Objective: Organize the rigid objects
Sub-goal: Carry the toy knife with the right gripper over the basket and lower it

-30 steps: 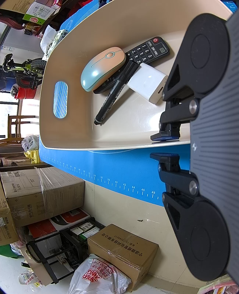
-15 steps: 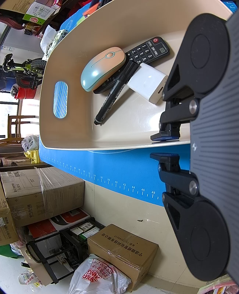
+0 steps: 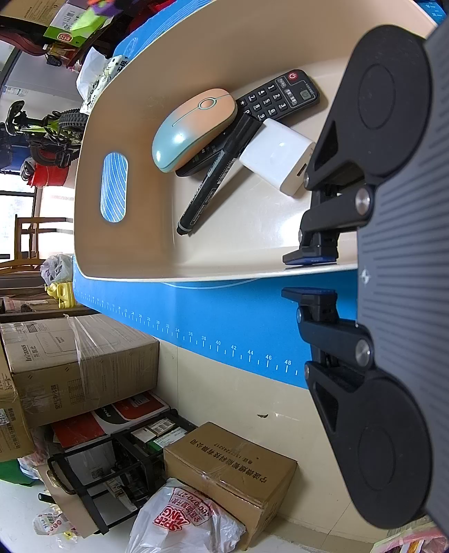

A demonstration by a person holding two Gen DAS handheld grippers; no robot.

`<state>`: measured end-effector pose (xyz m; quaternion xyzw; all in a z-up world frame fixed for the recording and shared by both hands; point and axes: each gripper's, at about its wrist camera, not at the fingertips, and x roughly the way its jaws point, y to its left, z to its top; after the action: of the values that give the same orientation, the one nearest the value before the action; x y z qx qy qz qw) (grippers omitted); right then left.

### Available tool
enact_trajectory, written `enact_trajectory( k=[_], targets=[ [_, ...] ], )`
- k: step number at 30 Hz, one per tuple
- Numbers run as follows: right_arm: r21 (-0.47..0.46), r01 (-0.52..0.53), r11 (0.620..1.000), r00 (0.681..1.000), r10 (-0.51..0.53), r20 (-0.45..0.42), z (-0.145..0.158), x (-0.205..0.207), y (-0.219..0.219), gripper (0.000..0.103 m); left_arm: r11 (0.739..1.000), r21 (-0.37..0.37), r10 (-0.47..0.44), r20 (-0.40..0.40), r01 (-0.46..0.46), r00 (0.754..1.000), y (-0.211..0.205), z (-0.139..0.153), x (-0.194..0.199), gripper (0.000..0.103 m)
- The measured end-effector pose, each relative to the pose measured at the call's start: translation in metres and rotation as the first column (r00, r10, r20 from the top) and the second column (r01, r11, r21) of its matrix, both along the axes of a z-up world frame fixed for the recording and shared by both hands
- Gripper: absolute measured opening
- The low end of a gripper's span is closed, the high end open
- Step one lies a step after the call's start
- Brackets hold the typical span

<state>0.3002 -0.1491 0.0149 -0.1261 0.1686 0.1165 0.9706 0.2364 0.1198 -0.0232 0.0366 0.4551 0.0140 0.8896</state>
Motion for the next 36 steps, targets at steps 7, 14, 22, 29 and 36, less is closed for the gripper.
enact_trajectory(
  k=[7, 14, 22, 29, 36],
  targets=[
    [-0.015, -0.127, 0.992, 0.992, 0.127, 0.024, 0.022, -0.014, 0.039, 0.044, 1.000, 0.000, 0.000, 0.000, 0.000, 1.000, 0.000, 0.000, 0.000, 0.016],
    [-0.076, -0.252, 0.965, 0.968, 0.249, -0.046, 0.021, -0.012, 0.090, 0.044, 1.000, 0.001, 0.000, 0.000, 0.000, 1.000, 0.000, 0.000, 0.000, 0.016],
    [-0.179, -0.355, 0.917, 0.928, 0.323, -0.188, 0.005, -0.005, 0.149, 0.044, 1.000, 0.000, 0.000, 0.000, 0.000, 1.000, 0.000, 0.000, 0.000, 0.016],
    [-0.215, -0.400, 0.891, 0.888, 0.319, -0.332, -0.018, 0.006, 0.172, 0.044, 1.000, 0.001, 0.000, 0.000, 0.000, 1.000, 0.000, 0.000, 0.000, 0.016],
    [-0.247, -0.449, 0.859, 0.834, 0.303, -0.462, -0.031, 0.012, 0.183, 0.044, 1.000, -0.001, 0.000, 0.000, 0.000, 1.000, 0.000, -0.001, 0.000, 0.016]
  ],
)
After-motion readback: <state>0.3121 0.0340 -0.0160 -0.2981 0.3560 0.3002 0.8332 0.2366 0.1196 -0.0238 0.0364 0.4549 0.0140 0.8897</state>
